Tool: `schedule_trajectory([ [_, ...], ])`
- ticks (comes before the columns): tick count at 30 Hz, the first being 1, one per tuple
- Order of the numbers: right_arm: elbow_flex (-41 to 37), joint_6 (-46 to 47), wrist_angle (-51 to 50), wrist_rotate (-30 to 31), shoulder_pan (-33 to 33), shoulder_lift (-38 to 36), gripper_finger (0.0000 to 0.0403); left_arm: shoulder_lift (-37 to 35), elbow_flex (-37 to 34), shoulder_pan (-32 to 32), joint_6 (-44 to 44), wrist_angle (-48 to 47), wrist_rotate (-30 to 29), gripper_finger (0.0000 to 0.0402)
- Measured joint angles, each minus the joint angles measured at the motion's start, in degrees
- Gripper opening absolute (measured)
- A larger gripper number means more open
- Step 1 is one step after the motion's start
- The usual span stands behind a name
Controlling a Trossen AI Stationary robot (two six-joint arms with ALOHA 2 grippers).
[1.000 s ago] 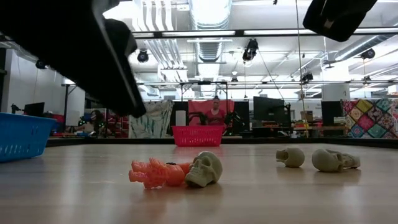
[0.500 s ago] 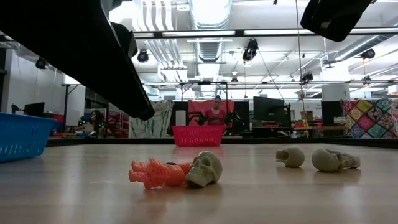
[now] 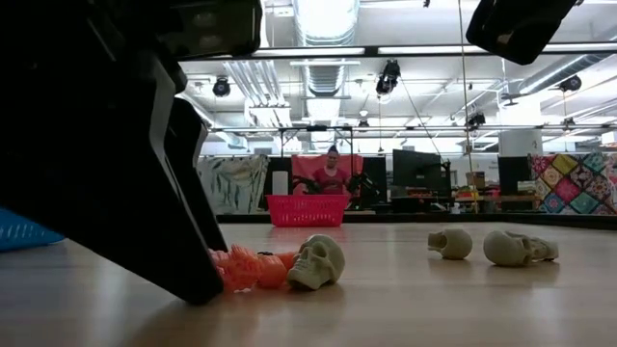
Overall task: Sort Halloween decoration
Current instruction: Put the orange skeleton toy into the red bin
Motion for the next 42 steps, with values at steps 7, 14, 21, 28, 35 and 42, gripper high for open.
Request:
schedule_trajectory([
  [7, 0.0, 0.0, 0.0, 0.0, 0.0, 0.0, 0.0057, 0.2, 0.0, -0.2, -1.1, 0.2, -0.1, 0.0192],
  [14, 0.0, 0.0, 0.0, 1.5, 0.0, 0.0, 0.0057, 0.3, 0.0, -0.2, -1.3, 1.5, -0.4, 0.0144],
  [21, 0.0, -0.1, 0.0, 1.5, 0.0, 0.0, 0.0057, 0.3, 0.0, -0.2, -1.3, 1.5, -0.4, 0.008],
  [28, 0.0, -0.1, 0.0, 1.5, 0.0, 0.0, 0.0057, 0.3, 0.0, -0.2, -1.3, 1.0, -0.4, 0.0021],
  [35, 0.0, -0.1, 0.0, 1.5, 0.0, 0.0, 0.0057, -0.3, 0.1, -0.2, -0.9, -0.7, -0.4, 0.0005],
  [42, 0.0, -0.2, 0.0, 1.5, 0.0, 0.0, 0.0057, -3.7, 0.1, -0.2, -0.8, -5.7, -0.5, 0.0004],
])
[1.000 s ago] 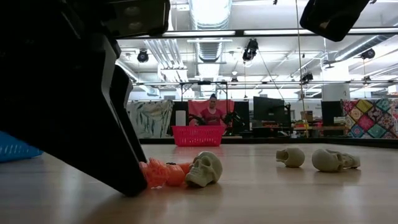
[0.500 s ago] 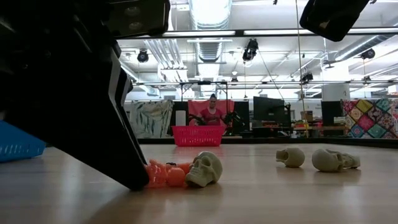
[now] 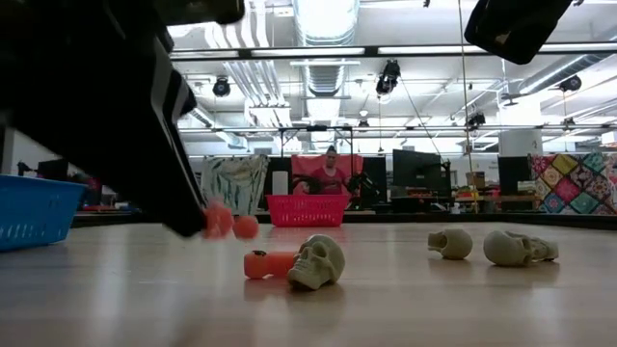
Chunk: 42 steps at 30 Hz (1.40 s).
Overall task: Sort Halloween decoration
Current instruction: Put the orange skeleton toy into the red bin
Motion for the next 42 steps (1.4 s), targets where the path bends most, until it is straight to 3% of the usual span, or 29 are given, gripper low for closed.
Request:
schedule_trajectory([
  [11, 0.0, -1.5, 0.0, 1.9, 0.0, 0.0, 0.0057, -8.3, 0.0, 0.2, 6.3, -5.4, -2.2, 0.0004],
  [22, 0.0, -8.0, 0.0, 12.3, 0.0, 0.0, 0.0057, -15.4, 0.0, 4.1, 14.9, -11.8, -10.3, 0.0004],
  [31, 0.0, -11.9, 0.0, 15.2, -0.1, 0.0, 0.0057, -18.3, 0.0, 14.0, 29.2, -11.9, -10.5, 0.0003],
  [42, 0.0, -16.1, 0.0, 22.4, -0.2, 0.0, 0.0057, -18.4, -0.3, 30.8, 45.4, -12.2, -9.6, 0.0003],
])
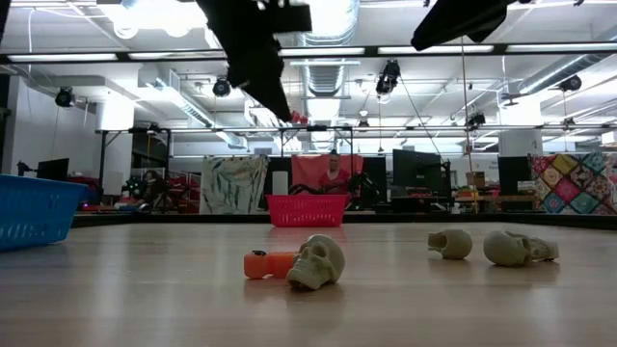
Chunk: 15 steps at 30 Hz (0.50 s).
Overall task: Sort Halloween decoration
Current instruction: Put the orange skeleton toy into the red bin
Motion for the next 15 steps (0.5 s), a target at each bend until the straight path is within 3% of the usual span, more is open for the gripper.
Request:
schedule_trajectory([
  [8, 0.0, -7.1, 0.0, 1.6, -2.4, 0.0, 0.0057, 0.0, -3.8, 15.0, 12.3, 11.9, 16.1, 0.0003],
  [15, 0.0, -12.1, 0.0, 1.5, -7.7, 0.0, 0.0057, 0.0, -6.8, 28.1, 14.3, 21.7, 28.7, 0.0003],
])
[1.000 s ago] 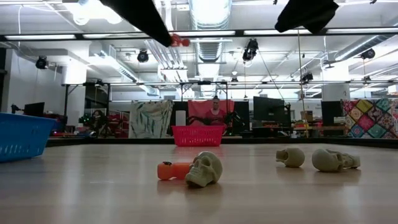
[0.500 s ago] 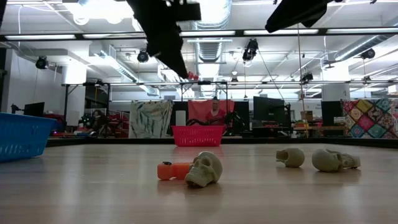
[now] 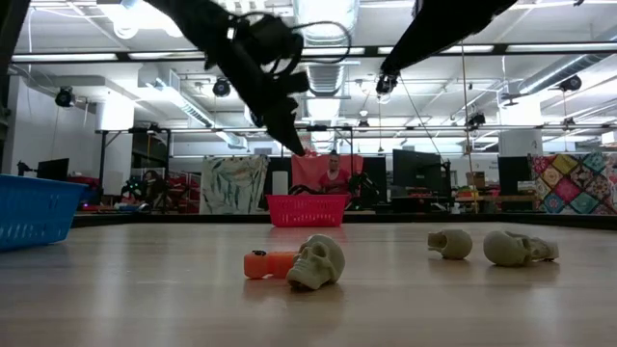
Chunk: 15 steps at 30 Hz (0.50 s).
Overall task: Sort Halloween decoration
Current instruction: Put the orange skeleton toy into the red bin
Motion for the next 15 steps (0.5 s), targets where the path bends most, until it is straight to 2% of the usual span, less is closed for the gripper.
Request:
schedule_trajectory([
  [3, 0.0, -1.8, 0.0, -0.1, -2.6, 0.0, 0.0057, 0.7, -0.4, 4.4, -1.3, 1.6, 3.0, 0.0003],
  [7, 0.0, -4.8, -0.6, -0.5, -5.6, 0.0, 0.0057, 2.7, -0.5, 8.0, -2.0, 1.1, 3.6, 0.0003],
  [15, 0.0, -6.8, -1.3, -3.4, -9.2, 0.0, 0.0057, 5.9, -0.4, 9.4, -1.3, 1.1, 3.6, 0.0003],
])
